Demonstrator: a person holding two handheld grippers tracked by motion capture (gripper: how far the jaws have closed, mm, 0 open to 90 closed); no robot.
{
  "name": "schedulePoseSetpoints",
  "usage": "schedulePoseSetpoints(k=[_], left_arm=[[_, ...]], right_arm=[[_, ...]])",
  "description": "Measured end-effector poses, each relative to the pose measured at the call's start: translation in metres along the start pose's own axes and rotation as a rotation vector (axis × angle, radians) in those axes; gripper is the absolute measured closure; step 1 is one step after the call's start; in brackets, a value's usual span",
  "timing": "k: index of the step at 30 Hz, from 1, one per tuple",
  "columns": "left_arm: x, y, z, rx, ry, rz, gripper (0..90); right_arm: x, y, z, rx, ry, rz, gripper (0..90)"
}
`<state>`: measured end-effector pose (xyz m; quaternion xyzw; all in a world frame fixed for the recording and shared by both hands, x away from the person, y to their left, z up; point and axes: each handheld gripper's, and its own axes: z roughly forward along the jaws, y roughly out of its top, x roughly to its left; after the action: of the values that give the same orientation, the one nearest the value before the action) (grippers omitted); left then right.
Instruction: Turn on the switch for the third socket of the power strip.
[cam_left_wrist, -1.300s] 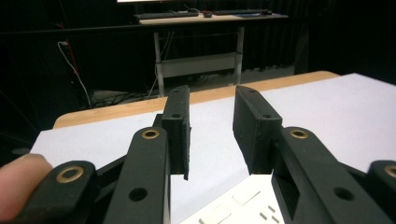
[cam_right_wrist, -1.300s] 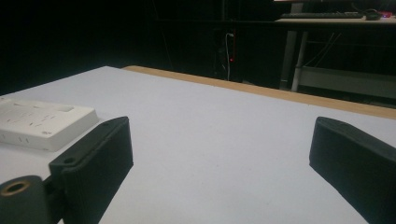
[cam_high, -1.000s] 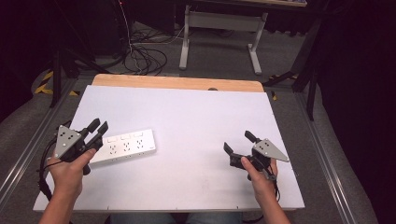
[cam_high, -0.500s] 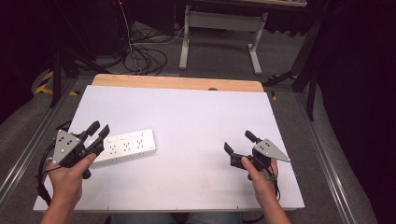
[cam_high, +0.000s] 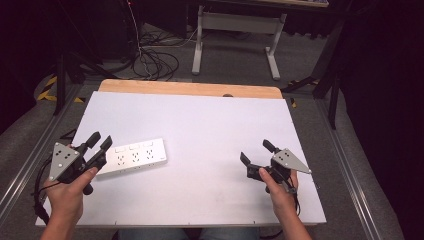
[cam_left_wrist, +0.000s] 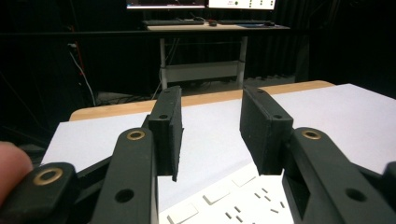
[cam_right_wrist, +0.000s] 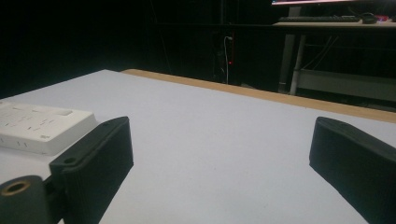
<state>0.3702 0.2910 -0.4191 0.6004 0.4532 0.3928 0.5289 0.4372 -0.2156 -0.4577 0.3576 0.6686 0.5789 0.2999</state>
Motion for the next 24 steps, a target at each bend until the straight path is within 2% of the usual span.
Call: schedulePoseSetpoints(k=[13, 20, 22, 24], left_arm=[[0.003, -0.002, 0.0, -0.013, 0.024, -0.019, 53.9], [0.008, -0.001, -0.002, -0.008, 0.053, -0.006, 51.8], [0.011, -0.002, -0.002, -0.009, 0.055, -0.032, 50.8], [0.012, -0.003, -0.002, -0.006, 0.056, -0.029, 50.0]], right_arm=[[0.0, 0.0, 0.0, -0.003, -0.002, 0.006, 6.6], [-0.001, 0.0, 0.0, -0.003, -0.001, 0.005, 6.6], [-0.001, 0.0, 0.0, -0.004, -0.001, 0.005, 6.6], [-0.001, 0.001, -0.001, -0.005, -0.001, 0.001, 6.6]])
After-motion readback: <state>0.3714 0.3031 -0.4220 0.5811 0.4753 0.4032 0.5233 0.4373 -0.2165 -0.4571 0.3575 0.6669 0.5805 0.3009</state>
